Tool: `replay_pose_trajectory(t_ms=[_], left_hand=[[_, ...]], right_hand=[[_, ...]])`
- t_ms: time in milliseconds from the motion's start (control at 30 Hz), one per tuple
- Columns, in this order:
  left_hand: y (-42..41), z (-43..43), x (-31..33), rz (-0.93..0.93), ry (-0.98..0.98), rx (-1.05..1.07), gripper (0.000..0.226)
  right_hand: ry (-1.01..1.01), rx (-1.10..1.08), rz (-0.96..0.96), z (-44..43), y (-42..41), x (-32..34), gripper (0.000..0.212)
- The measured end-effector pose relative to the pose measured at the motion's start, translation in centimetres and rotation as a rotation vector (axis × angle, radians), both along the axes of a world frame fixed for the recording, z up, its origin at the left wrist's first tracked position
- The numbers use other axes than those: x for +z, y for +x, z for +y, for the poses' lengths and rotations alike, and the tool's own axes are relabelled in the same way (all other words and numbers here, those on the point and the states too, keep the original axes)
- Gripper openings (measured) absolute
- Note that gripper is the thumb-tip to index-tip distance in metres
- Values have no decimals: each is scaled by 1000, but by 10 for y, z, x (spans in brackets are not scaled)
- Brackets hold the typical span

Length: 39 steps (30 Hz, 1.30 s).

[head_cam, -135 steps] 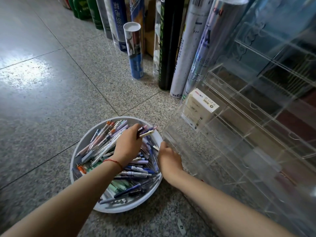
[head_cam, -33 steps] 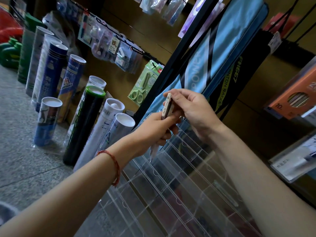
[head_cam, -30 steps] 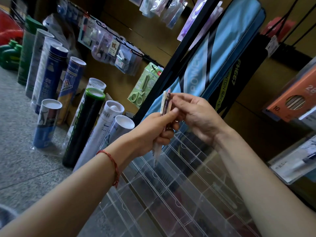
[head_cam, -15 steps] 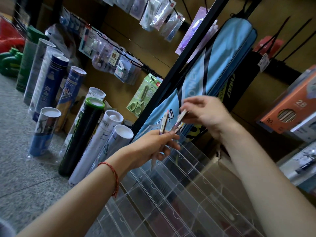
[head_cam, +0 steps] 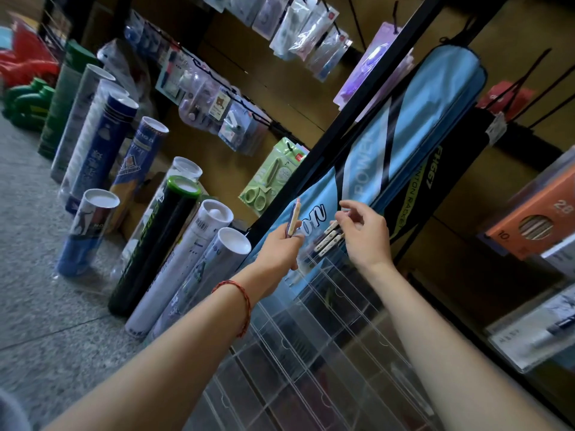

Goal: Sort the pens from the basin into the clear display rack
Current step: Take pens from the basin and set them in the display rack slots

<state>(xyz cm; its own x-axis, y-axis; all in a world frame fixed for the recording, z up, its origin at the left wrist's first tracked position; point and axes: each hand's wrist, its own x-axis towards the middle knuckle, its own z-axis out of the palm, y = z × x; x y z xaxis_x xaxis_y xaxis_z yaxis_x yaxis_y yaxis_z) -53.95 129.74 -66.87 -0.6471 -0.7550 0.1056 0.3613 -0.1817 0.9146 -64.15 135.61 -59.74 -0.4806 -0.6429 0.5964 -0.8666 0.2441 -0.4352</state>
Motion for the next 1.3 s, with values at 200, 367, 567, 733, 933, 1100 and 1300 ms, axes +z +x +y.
replay_pose_trajectory(t_ms=[200, 367, 567, 733, 933, 1100, 1300], left_hand=[[-5, -1, -7, -43, -42, -16, 38], [-7, -3, -9, -53, -44, -24, 38], [-4, -5, -9, -74, -63, -36, 36], [7, -3, -11, -15, -77, 80, 24], [24, 3, 4, 92, 60, -166, 21], [25, 7, 14, 87, 42, -272, 34], [17, -1, 4, 11, -33, -27, 30]], right_hand=[[94, 21, -27, -6, 3, 5, 28], [248, 8, -35, -7, 2, 0, 27], [290, -19, -88, -7, 4, -9, 7], [330, -63, -6, 0, 12, -5, 37], [252, 284, -278, 8, 57, 17, 28], [284, 416, -503, 9, 65, 18, 14], [-226, 277, -568, 3, 50, 51, 9]])
